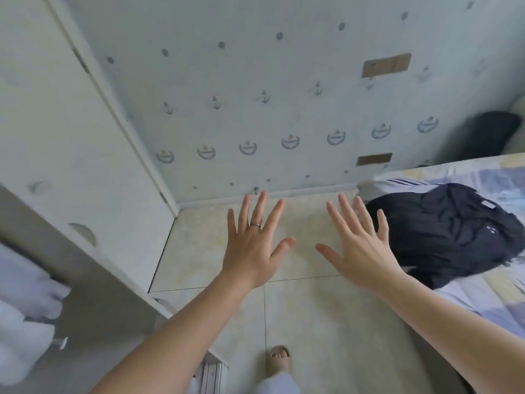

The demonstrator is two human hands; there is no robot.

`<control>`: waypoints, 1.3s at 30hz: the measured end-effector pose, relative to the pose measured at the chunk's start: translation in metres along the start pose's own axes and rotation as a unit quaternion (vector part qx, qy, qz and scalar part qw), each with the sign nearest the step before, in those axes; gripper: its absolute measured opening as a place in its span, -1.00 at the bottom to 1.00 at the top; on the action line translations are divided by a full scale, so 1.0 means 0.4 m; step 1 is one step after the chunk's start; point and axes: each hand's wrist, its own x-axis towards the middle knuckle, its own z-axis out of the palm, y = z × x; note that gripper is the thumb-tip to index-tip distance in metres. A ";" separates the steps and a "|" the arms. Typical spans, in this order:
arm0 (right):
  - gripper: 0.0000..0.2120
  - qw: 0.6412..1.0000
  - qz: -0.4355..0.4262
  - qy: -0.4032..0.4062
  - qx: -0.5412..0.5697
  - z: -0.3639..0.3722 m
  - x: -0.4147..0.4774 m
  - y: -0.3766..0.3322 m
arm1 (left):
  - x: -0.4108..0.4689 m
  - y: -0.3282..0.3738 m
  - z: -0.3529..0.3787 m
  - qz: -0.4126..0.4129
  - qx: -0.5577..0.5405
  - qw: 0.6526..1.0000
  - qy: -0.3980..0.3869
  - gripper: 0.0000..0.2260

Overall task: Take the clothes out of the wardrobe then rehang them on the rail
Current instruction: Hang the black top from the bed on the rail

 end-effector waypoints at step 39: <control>-0.24 0.820 0.568 -0.063 0.035 0.141 0.272 1.285 | 1.296 0.932 0.795 0.326 -0.085 0.897 -0.285 -0.41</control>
